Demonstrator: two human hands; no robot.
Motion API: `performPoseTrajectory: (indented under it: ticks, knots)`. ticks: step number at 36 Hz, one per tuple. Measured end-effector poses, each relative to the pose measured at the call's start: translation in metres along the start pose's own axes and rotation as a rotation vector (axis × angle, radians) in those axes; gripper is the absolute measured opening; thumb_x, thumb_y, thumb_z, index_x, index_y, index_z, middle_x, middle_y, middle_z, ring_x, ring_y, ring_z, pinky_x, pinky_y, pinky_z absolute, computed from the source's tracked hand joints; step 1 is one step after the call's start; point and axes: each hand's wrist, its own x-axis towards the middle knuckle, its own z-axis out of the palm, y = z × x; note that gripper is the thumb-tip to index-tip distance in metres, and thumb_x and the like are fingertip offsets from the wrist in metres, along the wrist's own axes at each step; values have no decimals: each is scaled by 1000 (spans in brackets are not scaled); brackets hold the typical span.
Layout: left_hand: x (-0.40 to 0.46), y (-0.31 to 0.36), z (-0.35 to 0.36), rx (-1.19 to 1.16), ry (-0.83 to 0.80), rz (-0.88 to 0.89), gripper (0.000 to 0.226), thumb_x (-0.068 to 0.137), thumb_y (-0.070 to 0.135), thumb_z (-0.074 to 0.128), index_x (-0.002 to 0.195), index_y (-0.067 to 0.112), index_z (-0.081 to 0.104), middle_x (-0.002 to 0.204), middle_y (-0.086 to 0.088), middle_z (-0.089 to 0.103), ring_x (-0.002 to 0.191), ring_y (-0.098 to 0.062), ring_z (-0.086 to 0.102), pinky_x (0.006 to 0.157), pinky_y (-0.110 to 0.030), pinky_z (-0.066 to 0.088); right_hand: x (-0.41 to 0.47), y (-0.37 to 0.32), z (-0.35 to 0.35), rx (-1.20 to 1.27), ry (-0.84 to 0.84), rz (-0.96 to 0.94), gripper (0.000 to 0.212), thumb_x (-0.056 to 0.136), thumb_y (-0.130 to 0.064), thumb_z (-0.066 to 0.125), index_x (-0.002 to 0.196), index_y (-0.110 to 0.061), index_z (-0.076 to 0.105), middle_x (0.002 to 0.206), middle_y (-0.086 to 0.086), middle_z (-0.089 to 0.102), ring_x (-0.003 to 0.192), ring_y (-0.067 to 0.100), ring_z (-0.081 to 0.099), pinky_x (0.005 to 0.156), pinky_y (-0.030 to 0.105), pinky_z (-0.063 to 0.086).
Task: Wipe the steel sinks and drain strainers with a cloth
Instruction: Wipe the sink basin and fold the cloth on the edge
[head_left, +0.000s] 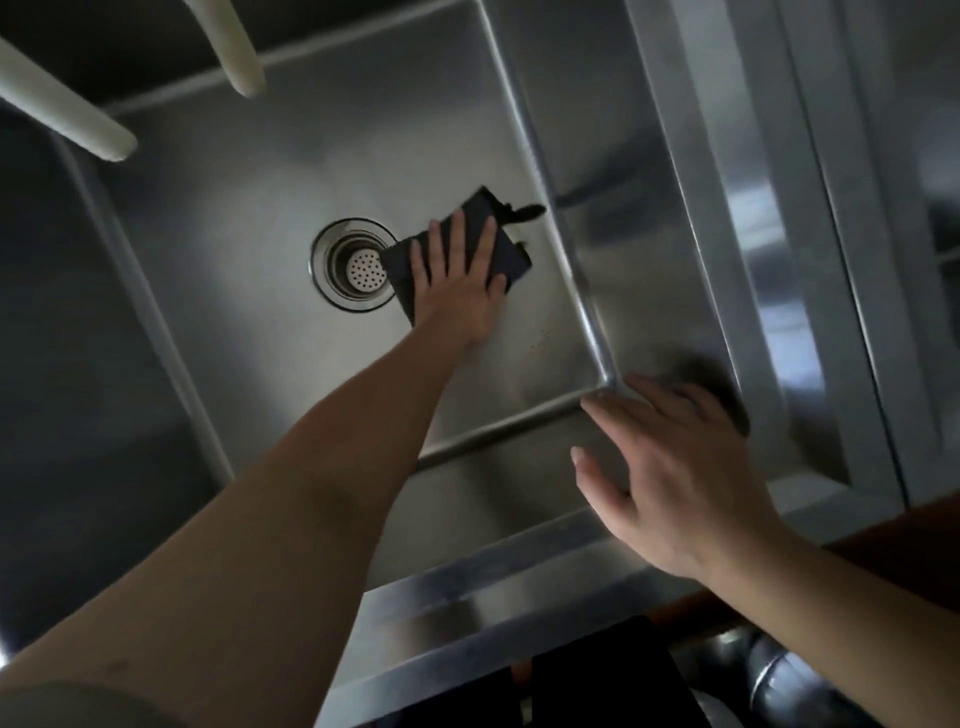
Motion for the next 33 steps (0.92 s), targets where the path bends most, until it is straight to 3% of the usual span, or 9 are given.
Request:
performPoseTrajectory:
  ticks: [5, 8, 10, 17, 22, 28, 33]
  knots:
    - [-47, 42, 23, 125, -133, 422, 71, 99, 52, 37, 160, 30, 7, 168, -11, 1, 153, -38, 0, 119, -52, -13, 1, -1, -5, 7, -57, 11, 54, 92, -49, 42, 122, -14, 68, 117, 3, 72, 121, 25, 59, 102, 46, 40]
    - [-75, 46, 33, 193, -210, 666, 64, 102, 52, 26, 159, 30, 8, 168, -10, 2, 153, -38, -1, 120, -53, -10, 0, -1, -3, 13, -23, 18, 51, 91, -48, 43, 115, -12, 70, 109, 4, 73, 114, 26, 61, 98, 46, 42]
    - [-81, 41, 34, 206, -235, 726, 62, 103, 52, 20, 159, 32, 5, 168, -8, 1, 153, -36, -3, 120, -51, -12, 0, -1, -2, 8, -11, 24, 50, 91, -48, 44, 114, -12, 71, 107, 4, 74, 111, 26, 62, 98, 46, 43]
    - [-58, 13, 18, 319, -298, 915, 57, 105, 55, 24, 158, 41, 8, 168, 0, 5, 154, -31, 1, 122, -49, -8, 1, 1, 1, 24, 12, 23, 49, 91, -47, 45, 118, -13, 69, 106, 3, 74, 111, 25, 62, 98, 46, 43]
    - [-83, -10, 12, 295, -307, 825, 58, 103, 54, 24, 158, 38, 13, 168, -4, 9, 154, -34, 7, 123, -52, -1, 1, 0, -2, 26, -23, 35, 51, 91, -49, 43, 121, -15, 67, 111, 1, 73, 111, 21, 62, 99, 44, 42]
    - [-132, -80, -12, 273, -463, 650, 69, 97, 64, 4, 155, 37, 29, 165, -8, 19, 151, -38, 18, 120, -57, 12, 2, -3, -7, -1, -53, 37, 51, 90, -49, 40, 120, -18, 66, 110, -1, 73, 108, 21, 63, 95, 42, 43]
    - [-176, -117, -20, 268, -653, 321, 55, 103, 54, 18, 151, 48, -9, 168, 3, -8, 154, -25, -8, 122, -47, 1, 1, -3, -6, -18, -30, 14, 55, 91, -51, 38, 122, -16, 66, 110, 3, 74, 101, 24, 68, 92, 43, 49]
